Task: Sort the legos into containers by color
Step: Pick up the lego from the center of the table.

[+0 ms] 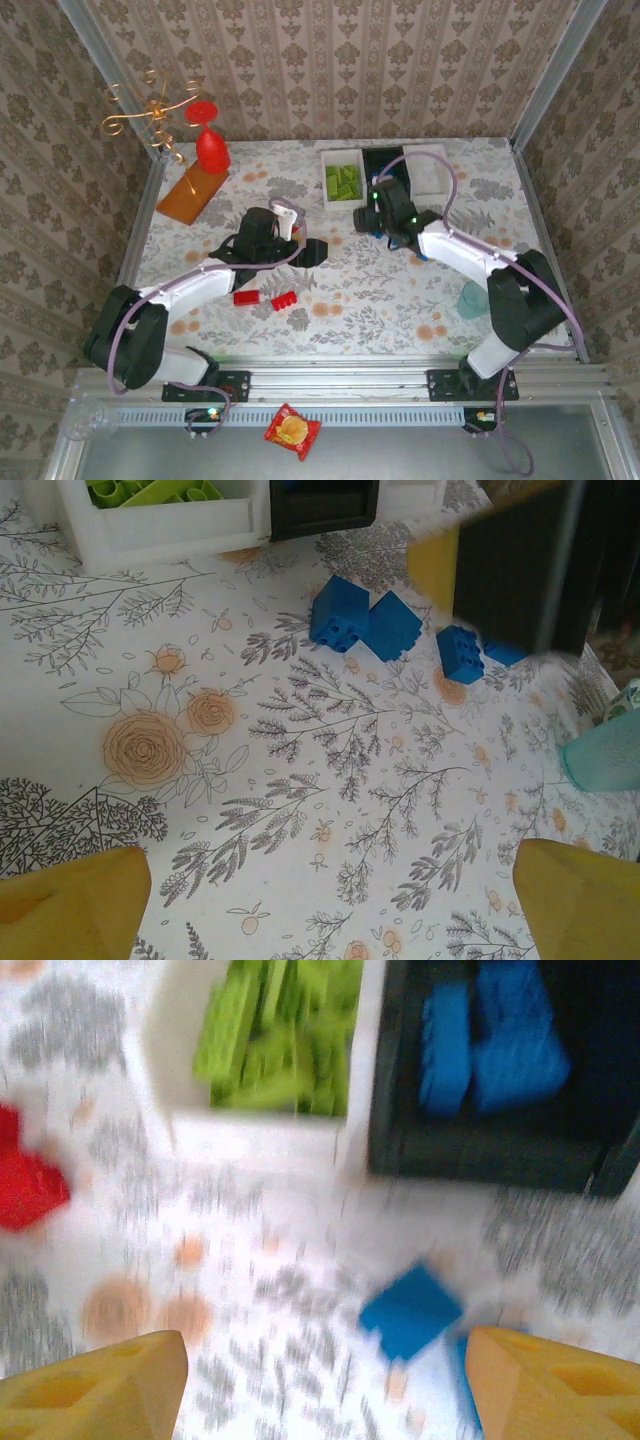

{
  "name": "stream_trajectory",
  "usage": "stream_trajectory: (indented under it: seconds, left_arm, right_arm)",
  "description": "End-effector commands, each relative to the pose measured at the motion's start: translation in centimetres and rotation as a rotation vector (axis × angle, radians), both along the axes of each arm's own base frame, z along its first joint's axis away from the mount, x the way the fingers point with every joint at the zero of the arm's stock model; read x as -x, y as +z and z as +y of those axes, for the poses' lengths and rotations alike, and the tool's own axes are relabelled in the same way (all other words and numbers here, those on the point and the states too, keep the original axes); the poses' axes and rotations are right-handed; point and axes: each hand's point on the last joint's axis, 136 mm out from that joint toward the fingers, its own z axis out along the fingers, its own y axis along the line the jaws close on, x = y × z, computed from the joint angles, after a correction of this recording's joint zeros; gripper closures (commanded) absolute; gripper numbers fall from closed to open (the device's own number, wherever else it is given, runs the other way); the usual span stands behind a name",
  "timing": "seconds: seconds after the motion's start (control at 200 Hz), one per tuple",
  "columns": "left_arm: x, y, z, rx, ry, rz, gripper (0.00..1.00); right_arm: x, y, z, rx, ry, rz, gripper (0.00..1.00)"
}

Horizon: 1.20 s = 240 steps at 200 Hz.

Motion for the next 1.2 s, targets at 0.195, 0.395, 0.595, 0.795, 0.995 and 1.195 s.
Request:
stream_trajectory:
  seconds: [0.195, 0.395, 0.595, 0.795, 0.995, 1.195]
  left_arm:
    - [-0.6, 2.1, -0.7, 0.079, -0.036, -0.095, 0.05]
    - [-0.7, 2.1, 0.1, 0.043, -0.004, -0.107, 0.05]
    - [-0.7, 2.0, 0.4, 0.036, 0.002, -0.106, 0.05]
    - [-0.8, 1.8, 0.7, 0.031, 0.014, -0.100, 0.05]
    - [-0.8, 1.8, 0.9, 0.034, 0.019, -0.098, 0.05]
    - [-0.8, 1.8, 0.9, 0.035, 0.018, -0.097, 0.05]
  right_arm:
    - [0.9, -5.6, -1.1, -0.030, -0.172, 0.047, 0.28]
    - [-1.6, -7.6, -1.1, 0.010, -0.225, 0.047, 0.33]
    - [-3.1, -8.2, -1.4, 0.051, -0.261, 0.023, 0.37]
    - [-4.5, -8.8, -2.5, 0.107, -0.308, 0.025, 0.46]
    - [-5.5, -9.6, -2.4, 0.106, -0.298, 0.036, 0.54]
    - [-6.2, -7.5, -1.5, 0.075, -0.220, -0.001, 0.66]
